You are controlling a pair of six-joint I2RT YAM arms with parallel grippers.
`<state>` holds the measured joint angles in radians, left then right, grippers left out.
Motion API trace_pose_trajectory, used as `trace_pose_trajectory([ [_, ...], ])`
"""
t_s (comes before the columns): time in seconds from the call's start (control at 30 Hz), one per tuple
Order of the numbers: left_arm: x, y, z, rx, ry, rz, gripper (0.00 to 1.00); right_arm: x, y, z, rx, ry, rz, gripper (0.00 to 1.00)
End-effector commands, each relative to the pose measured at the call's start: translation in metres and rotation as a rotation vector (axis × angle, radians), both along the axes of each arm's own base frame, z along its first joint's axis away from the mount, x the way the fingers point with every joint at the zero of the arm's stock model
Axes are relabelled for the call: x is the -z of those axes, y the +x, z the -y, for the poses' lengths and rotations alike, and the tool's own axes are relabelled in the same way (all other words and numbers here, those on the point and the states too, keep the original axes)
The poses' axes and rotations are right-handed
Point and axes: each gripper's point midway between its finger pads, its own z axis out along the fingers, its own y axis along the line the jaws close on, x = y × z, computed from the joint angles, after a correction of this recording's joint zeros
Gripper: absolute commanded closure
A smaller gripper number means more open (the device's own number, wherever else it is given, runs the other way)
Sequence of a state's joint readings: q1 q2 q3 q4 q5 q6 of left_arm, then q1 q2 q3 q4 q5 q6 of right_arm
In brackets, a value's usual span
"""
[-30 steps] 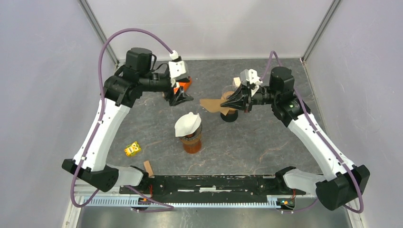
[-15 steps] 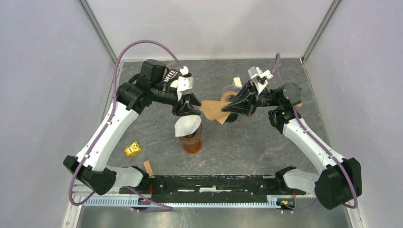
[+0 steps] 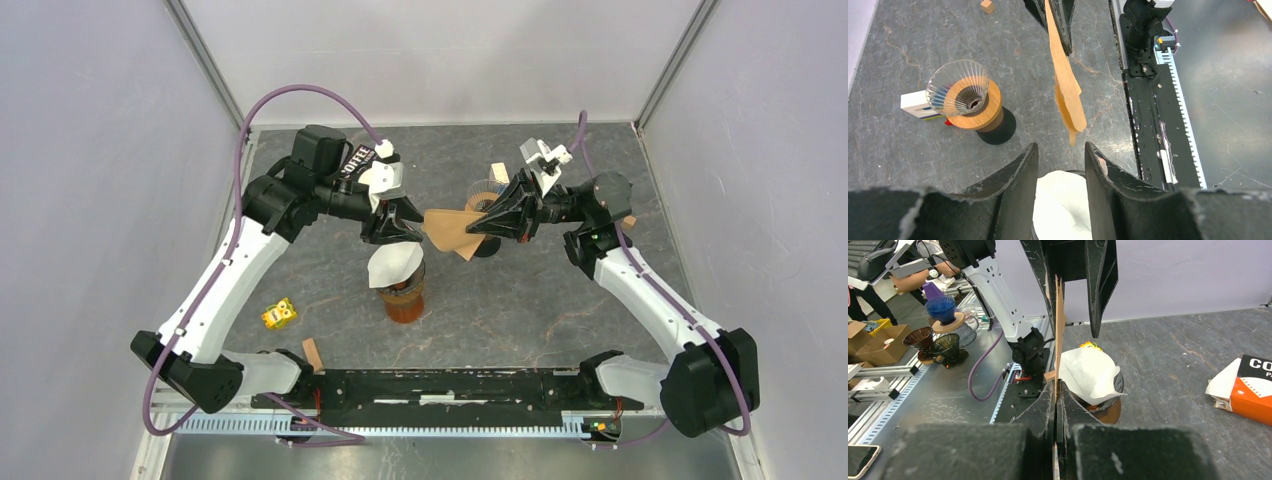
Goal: Place the coffee filter in the dripper
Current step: Pick up the coffee filter from the coffee filter holder.
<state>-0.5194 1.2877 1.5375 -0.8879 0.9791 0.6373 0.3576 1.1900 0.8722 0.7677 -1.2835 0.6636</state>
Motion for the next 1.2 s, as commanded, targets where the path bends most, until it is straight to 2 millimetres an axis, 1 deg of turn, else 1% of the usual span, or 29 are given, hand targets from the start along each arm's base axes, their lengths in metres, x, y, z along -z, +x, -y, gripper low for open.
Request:
trace_pose_trajectory([
  [0.0, -0.018, -0.006, 0.004, 0.029, -0.049, 0.026, 0.55, -0.005, 0.002, 0.001, 0.004, 0.003, 0.035, 1.0],
  [0.27, -0.017, 0.0, 0.007, 0.018, -0.05, 0.024, 0.58, -0.004, 0.001, 0.001, 0.0, 0.0, 0.033, 1.0],
  [0.43, -0.018, 0.006, 0.01, 0.007, -0.056, 0.024, 0.63, -0.002, 0.001, 0.001, -0.003, -0.003, 0.029, 1.0],
  [0.63, -0.019, 0.009, 0.012, 0.011, -0.061, 0.018, 0.66, -0.002, 0.0, 0.001, -0.006, -0.002, 0.036, 1.0],
  [0.93, -0.025, 0.002, 0.015, 0.047, -0.092, -0.011, 0.66, 0.0, 0.003, 0.0, -0.003, -0.006, 0.029, 1.0],
  [1.17, -0.025, -0.003, 0.017, 0.068, -0.11, -0.042, 0.65, 0.003, 0.008, -0.001, 0.013, -0.018, 0.022, 1.0],
])
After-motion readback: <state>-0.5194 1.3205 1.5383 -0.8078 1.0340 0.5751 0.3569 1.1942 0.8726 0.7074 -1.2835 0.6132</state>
